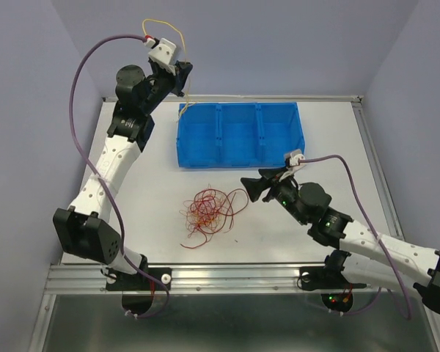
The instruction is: Untangle the cables
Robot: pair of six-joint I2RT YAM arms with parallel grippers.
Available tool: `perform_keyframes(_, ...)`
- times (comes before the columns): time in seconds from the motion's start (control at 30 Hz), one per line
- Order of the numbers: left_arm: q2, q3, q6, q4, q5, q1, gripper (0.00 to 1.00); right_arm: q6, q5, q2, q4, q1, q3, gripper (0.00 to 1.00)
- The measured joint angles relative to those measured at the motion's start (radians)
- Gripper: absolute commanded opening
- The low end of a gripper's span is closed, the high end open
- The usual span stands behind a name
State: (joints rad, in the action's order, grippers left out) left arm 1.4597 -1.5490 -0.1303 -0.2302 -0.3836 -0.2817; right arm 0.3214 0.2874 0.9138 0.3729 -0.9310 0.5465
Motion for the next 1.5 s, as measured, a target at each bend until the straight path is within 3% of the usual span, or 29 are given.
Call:
perform_keyframes(0.37, 0.137, 0.042, -0.005, -0.079, -0.042, 0.034, 0.0, 0.0, 0.067, -0.034, -0.049, 0.0, 0.0, 0.76)
perform_keyframes(0.8, 0.241, -0.004, -0.004, -0.007, -0.095, 0.042, 0.0, 0.0, 0.087, -0.014, -0.059, 0.0, -0.001, 0.73)
perform_keyframes(1.5, -0.051, -0.256, -0.099, 0.044, -0.026, 0.027, 0.0, 0.0, 0.094, -0.018, -0.06, 0.0, -0.005, 0.72)
